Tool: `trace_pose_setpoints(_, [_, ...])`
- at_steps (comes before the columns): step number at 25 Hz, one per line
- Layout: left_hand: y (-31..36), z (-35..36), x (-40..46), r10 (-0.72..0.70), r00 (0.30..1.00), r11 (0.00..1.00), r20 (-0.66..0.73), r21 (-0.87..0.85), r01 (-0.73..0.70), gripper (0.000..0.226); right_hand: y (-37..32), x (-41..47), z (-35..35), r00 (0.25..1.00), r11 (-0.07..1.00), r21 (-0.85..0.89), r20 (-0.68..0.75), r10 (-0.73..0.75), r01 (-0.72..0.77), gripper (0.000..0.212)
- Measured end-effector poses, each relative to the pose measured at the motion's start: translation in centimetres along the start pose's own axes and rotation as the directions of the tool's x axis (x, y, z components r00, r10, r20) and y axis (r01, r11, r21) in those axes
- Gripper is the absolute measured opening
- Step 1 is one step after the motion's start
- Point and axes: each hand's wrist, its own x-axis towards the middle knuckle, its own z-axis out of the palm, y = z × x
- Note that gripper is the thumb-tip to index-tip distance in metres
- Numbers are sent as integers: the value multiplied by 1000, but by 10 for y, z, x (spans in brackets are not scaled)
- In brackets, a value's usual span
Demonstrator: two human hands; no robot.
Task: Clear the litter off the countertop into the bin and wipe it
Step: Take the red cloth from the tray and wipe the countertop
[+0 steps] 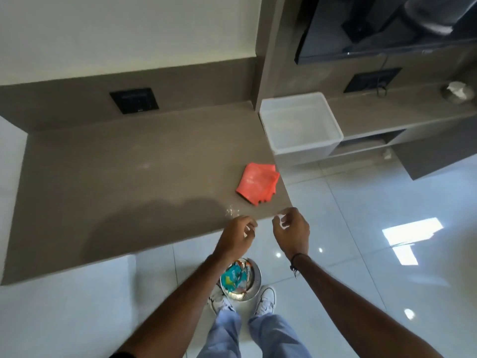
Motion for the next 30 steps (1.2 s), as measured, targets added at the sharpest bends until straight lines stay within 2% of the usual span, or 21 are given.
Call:
trace_pose_setpoints(2, [-30,22,-19,-97,992,994,83,52,92,20,31,-26,13,998,997,-69,62,28,-23,18])
trace_pose_setpoints(4, [-75,50,-27,-218,970,974,111,82,209,20,72,-41,38,977,985,-129,166,135,-114,24])
trace_pose_setpoints(7, [-157,94,-25,-404,914,912,44,100,398,22,145,-48,94,912,946,-218,283,296,-239,37])
trace_pose_setpoints(11, [-288,169,-5,-617,785,765,-53,195,614,44,261,-46,190,810,881,-355,385,443,-313,52])
trace_pose_setpoints(14, [-352,217,9,-743,669,648,-22,231,726,42,322,-54,247,757,829,-471,410,509,-302,42])
trace_pose_setpoints(15, [-357,220,10,-761,649,631,-8,229,742,40,326,-56,251,745,820,-496,424,515,-284,35])
trace_pose_setpoints(17, [-359,225,7,-756,654,628,-30,247,738,37,331,-63,251,732,818,-517,451,510,-251,26])
trace_pose_setpoints(20, [-346,207,-3,-742,666,623,-70,293,725,40,308,-63,235,731,821,-525,466,499,-226,21])
trace_pose_setpoints(24, [-328,194,-5,-731,680,639,-50,297,709,42,291,-56,221,733,836,-503,481,481,-219,18])
trace_pose_setpoints(30, [-172,64,-83,-758,653,636,-13,209,743,39,125,-92,82,742,857,-485,507,438,-174,22])
